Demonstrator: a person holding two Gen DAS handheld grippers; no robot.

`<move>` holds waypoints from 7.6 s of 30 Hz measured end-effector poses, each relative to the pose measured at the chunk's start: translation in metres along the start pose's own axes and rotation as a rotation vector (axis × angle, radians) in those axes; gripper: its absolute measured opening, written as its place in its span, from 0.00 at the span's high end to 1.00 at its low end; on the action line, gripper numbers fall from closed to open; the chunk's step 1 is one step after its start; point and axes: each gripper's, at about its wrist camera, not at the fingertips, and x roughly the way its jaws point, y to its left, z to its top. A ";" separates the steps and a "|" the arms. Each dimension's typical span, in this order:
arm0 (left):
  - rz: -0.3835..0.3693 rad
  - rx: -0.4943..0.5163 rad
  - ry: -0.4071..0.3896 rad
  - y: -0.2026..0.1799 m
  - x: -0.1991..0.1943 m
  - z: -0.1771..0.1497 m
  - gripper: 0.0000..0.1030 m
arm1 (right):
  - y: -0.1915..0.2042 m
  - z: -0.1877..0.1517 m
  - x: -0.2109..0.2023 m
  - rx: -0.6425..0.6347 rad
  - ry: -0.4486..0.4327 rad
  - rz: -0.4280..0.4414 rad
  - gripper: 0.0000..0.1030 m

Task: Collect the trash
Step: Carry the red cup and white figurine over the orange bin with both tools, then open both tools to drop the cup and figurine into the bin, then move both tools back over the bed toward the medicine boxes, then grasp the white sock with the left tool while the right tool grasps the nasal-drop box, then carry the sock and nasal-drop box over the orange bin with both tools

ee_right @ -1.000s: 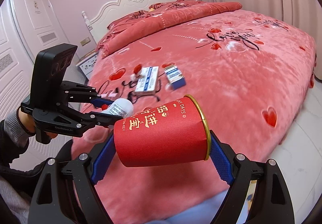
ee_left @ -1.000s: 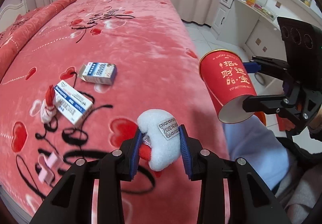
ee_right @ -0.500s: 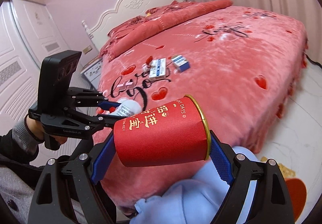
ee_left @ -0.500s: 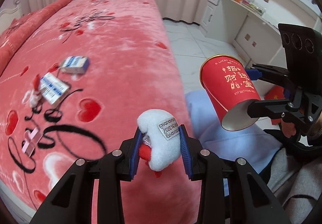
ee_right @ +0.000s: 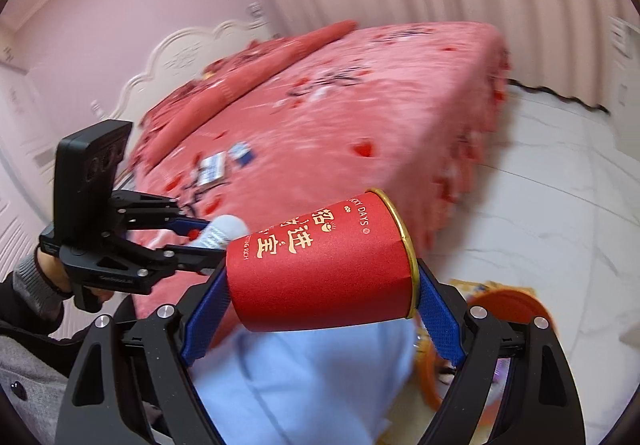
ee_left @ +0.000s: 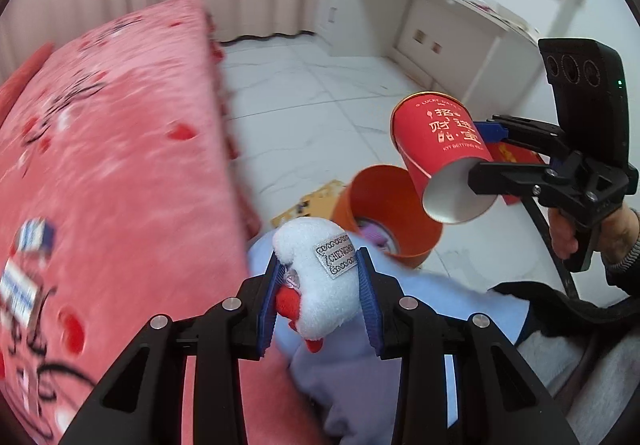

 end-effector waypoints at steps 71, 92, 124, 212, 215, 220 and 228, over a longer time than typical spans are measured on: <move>-0.025 0.068 0.145 -0.051 0.112 0.050 0.16 | -0.122 -0.060 -0.003 0.292 0.089 -0.186 0.12; 0.208 -0.299 0.005 0.047 -0.025 -0.065 0.09 | 0.049 0.011 0.079 -0.014 0.163 0.073 0.12; 0.380 -0.499 -0.032 0.235 -0.103 -0.119 0.09 | 0.209 0.116 0.252 -0.343 0.274 0.252 0.12; 0.080 -0.219 0.010 0.109 -0.091 -0.091 0.67 | 0.156 0.044 0.147 -0.357 0.220 0.205 0.62; 0.061 -0.187 0.014 0.087 -0.080 -0.083 0.67 | 0.140 0.031 0.125 -0.317 0.206 0.192 0.62; 0.019 -0.115 0.020 0.054 -0.060 -0.060 0.67 | 0.107 0.018 0.090 -0.257 0.169 0.139 0.62; -0.061 0.015 0.041 0.011 -0.015 -0.012 0.67 | 0.032 -0.001 0.030 -0.138 0.111 -0.003 0.62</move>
